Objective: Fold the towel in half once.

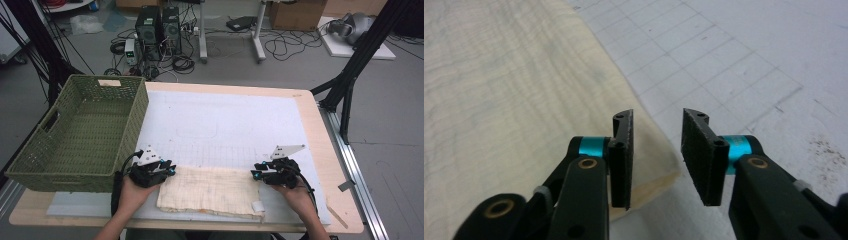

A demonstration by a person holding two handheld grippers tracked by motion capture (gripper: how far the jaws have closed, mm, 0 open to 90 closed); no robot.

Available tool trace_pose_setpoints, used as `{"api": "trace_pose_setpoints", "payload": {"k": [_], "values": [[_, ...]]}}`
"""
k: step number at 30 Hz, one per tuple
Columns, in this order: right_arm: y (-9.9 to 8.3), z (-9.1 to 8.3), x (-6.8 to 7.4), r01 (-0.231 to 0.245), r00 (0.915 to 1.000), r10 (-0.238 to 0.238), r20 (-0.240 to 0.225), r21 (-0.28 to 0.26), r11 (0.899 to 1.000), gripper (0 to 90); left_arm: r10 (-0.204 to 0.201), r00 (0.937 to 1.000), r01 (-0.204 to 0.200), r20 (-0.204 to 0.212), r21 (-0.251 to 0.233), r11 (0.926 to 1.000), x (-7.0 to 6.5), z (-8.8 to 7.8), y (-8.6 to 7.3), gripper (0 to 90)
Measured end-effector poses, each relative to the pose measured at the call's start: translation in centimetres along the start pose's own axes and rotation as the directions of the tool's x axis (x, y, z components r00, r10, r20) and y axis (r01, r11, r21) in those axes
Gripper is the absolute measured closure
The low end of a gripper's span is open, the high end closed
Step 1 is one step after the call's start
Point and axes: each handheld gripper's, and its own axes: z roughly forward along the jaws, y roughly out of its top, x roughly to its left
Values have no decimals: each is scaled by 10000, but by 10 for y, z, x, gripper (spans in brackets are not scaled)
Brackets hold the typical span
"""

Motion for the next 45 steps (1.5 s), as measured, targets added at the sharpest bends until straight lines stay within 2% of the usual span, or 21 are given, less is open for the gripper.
{"api": "trace_pose_setpoints", "payload": {"k": [3, 7, 9, 11, 13, 14, 16, 19, 25, 27, 29, 30, 34, 35, 38, 39, 45], "values": [[-2, 2, -4, -278, 9995, 279, -115, 105, 9996, 586, -184, 9997, 186, -147, 103, 9998, 2, 4, 0, 609], [-3, 10, -2, -159, 9991, 180, -382, 555, 9983, 573, -461, 9989, 466, -98, 579, 9972, 6, 10, -5, 598], [-5, 10, -1, -78, 9994, 93, -326, 468, 9989, 599, -487, 9988, 490, -85, 491, 9976, 6, 9, -7, 651], [-5, 10, -2, -224, 9977, 255, -630, 503, 9985, 686, -450, 9990, 447, 45, 547, 9975, 7, 8, -7, 744], [-5, 10, 0, -29, 9978, 67, -657, 584, 9983, 776, -327, 9992, 314, 227, 570, 9979, 5, 8, -7, 821], [-5, 10, 0, -34, 9964, 87, -839, 630, 9980, 818, -341, 9991, 328, 235, 549, 9980, 5, 8, -7, 836], [-4, 10, 1, 122, 9959, -61, -903, 671, 9977, 849, -343, 9992, 332, 194, 530, 9980, 4, 7, -6, 852], [-3, 8, 1, 203, 9963, -152, -840, 598, 9980, 857, -442, 9989, 437, 122, 385, 9983, 3, 8, -5, 861], [3, -3, -12, 30, 9988, -12, -481, 372, 9993, 857, -550, 9983, 546, -178, -229, 9982, 0, 17, 11, 862], [4, -4, -15, 52, 9994, -39, -358, 358, 9993, 857, -608, 9980, 602, -192, -283, 9978, 1, 18, 13, 863], [7, -8, -21, -31, 9998, 35, -203, 235, 9997, 857, -790, 9964, 772, -301, -546, 9955, 3, 23, 17, 863], [11, -10, -26, -45, 10000, 44, 14, 201, 9998, 857, -800, 9960, 777, -410, -549, 9955, 3, 28, 20, 863], [18, -13, -37, -124, 9996, 121, 240, 105, 9999, 857, -677, 9958, 633, -618, -709, 9955, 5, 35, 29, 863], [19, -13, -39, -198, 9994, 197, 272, 46, 9998, 856, -751, 9950, 694, -664, -832, 9941, 7, 37, 31, 863], [19, -10, -47, -401, 9987, 405, 302, -140, 9991, 856, -918, 9924, 848, -824, -845, 9928, 14, 42, 34, 863], [19, -9, -49, -467, 9984, 471, 315, -140, 9988, 856, -880, 9926, 821, -842, -703, 9941, 15, 45, 34, 863], [20, -3, -53, -622, 9975, 627, 314, -179, 9979, 856, -799, 9916, 739, -1014, -608, 9954, 20, 52, 39, 863]]}}
